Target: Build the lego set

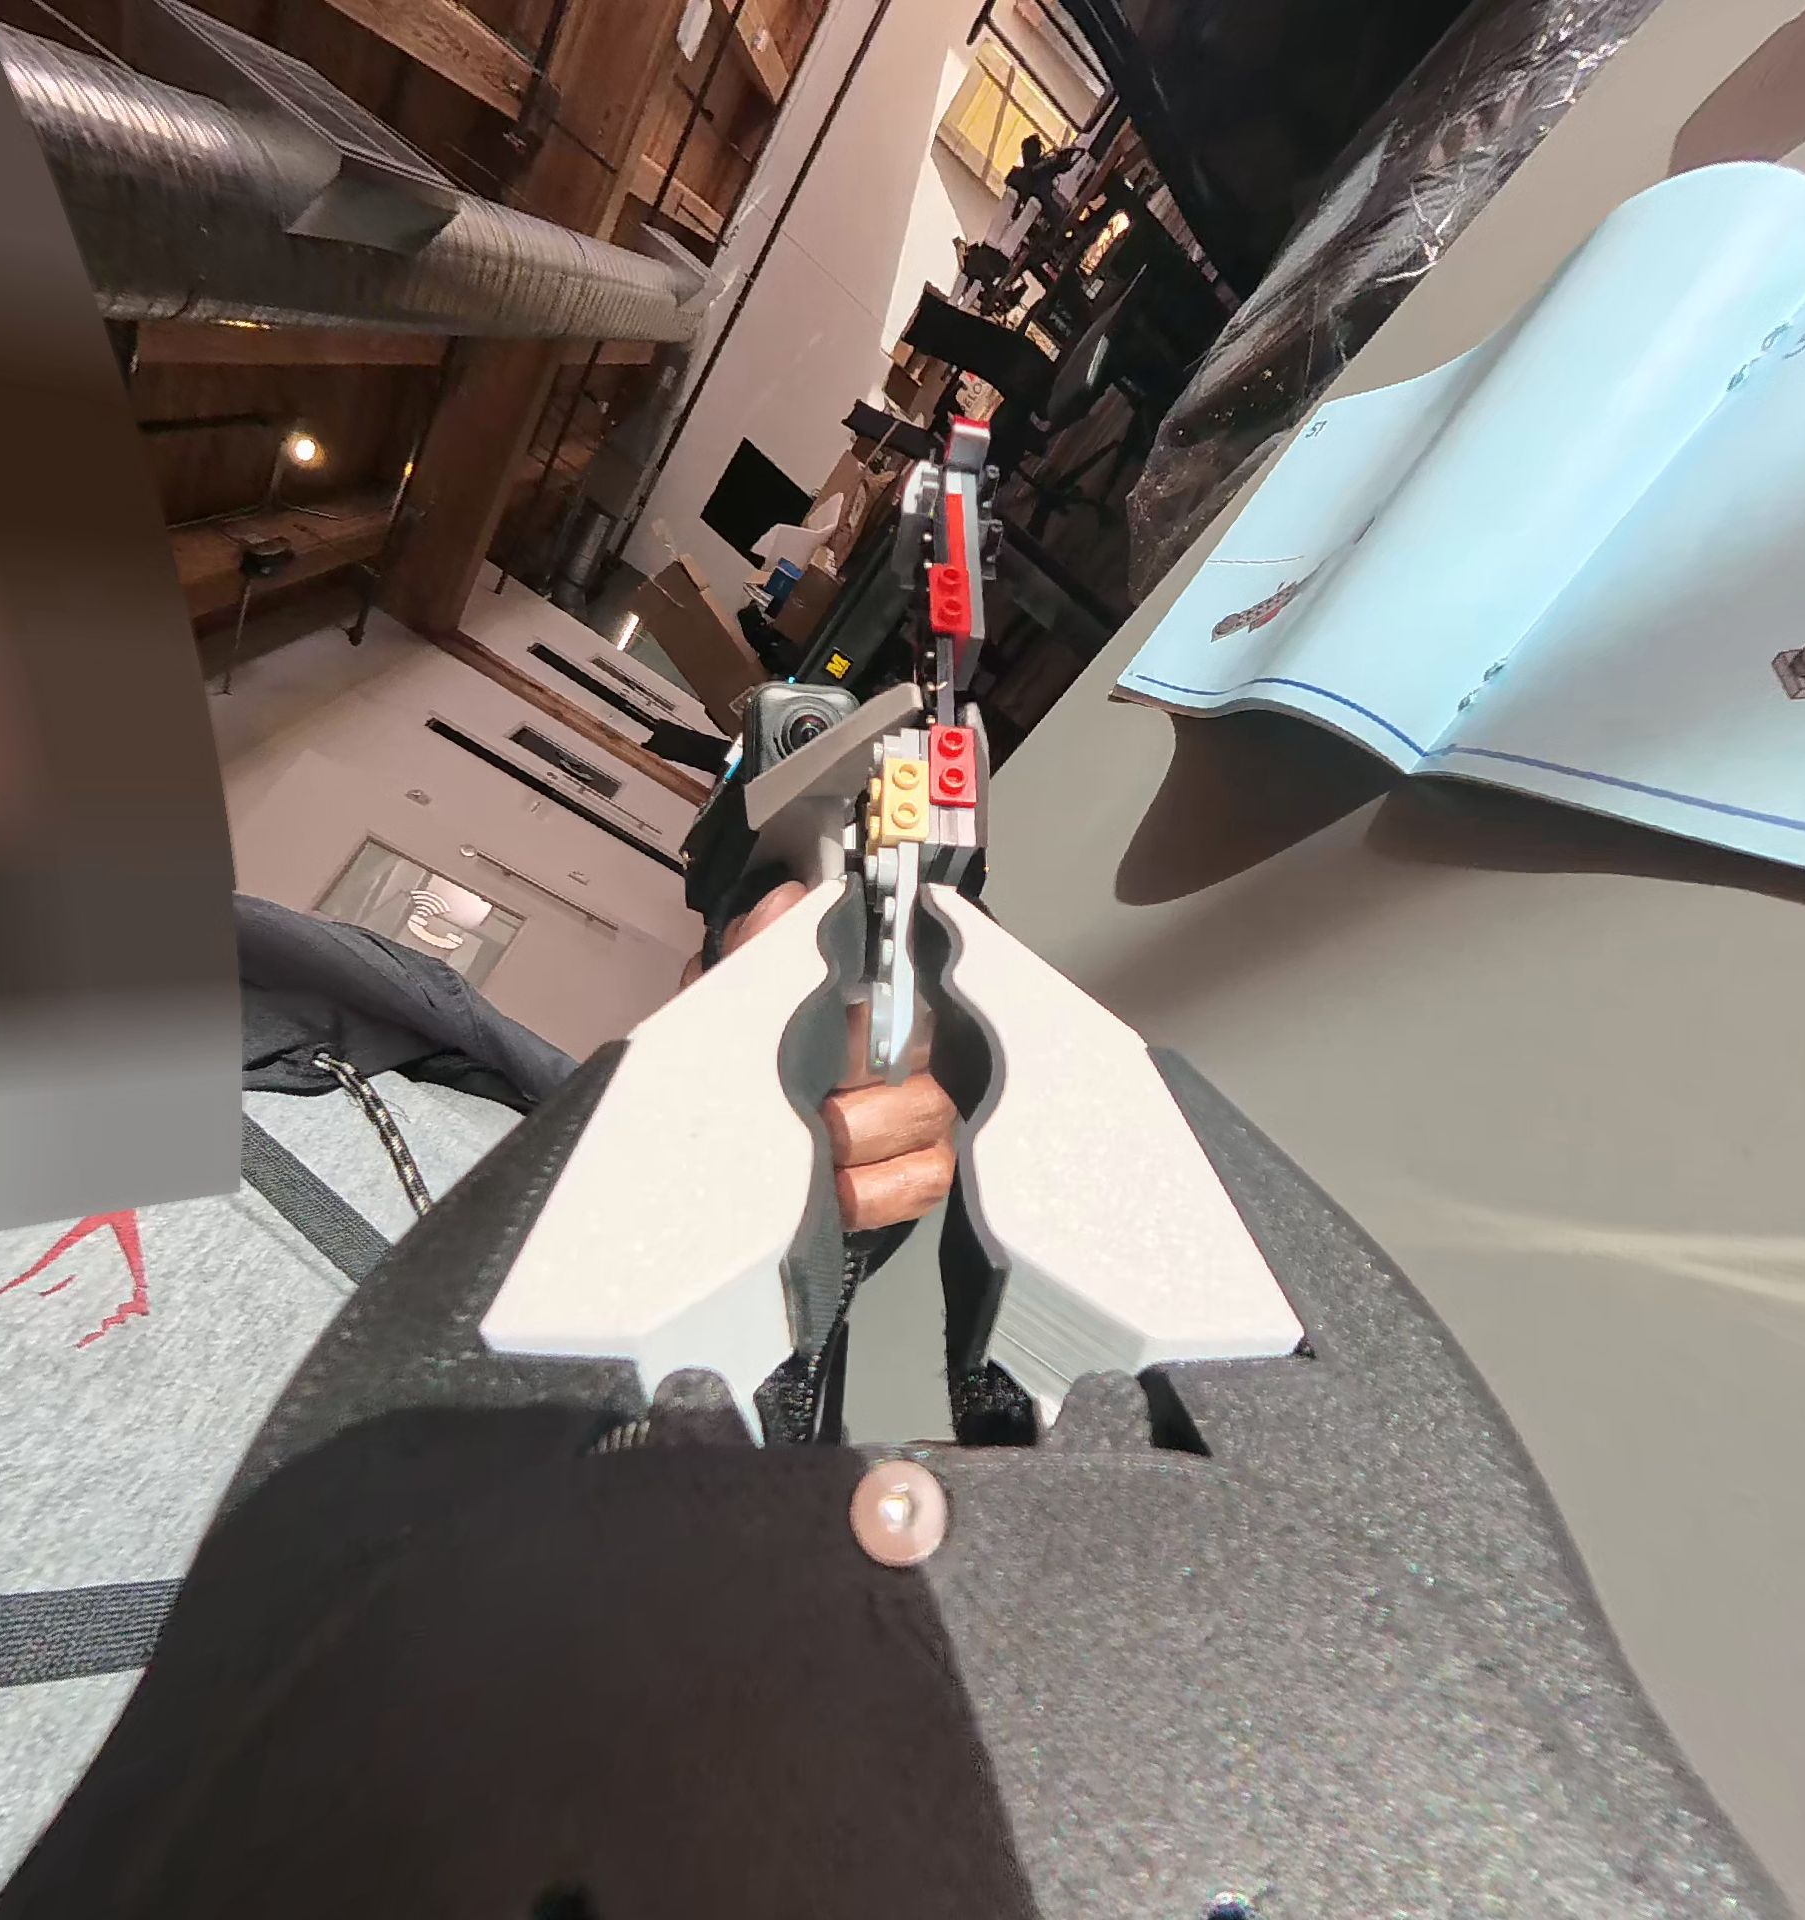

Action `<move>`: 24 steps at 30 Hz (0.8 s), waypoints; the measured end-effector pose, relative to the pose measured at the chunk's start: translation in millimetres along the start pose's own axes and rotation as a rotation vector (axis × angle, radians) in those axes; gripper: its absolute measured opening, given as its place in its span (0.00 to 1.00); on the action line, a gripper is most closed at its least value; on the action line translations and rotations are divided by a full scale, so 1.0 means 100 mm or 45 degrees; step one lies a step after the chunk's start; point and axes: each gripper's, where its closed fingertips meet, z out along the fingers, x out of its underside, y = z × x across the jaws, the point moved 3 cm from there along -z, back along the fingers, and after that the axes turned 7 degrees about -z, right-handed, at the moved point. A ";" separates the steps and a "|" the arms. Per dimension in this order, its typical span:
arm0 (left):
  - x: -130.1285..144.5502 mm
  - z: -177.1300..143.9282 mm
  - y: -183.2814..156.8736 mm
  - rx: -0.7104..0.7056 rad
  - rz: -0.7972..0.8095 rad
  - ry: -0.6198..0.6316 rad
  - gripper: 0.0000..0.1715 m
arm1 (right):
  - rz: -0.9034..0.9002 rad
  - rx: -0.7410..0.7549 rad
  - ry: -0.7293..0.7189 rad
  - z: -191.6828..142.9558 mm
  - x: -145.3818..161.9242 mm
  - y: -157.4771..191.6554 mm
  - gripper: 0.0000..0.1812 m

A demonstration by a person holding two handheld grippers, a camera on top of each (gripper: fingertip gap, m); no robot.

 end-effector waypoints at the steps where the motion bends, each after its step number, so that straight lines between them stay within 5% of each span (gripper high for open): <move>1: 0.00 0.00 0.00 0.002 0.005 0.000 0.04 | 0.010 -0.007 -0.004 0.00 0.00 0.00 0.05; 11: 0.00 0.00 -0.03 0.008 0.062 -0.004 0.03 | 0.037 -0.032 -0.065 -0.03 -0.05 0.03 0.11; 24: 0.09 0.04 -0.01 0.013 -0.027 0.033 0.03 | 0.026 0.018 -0.099 -0.13 -0.02 0.00 0.05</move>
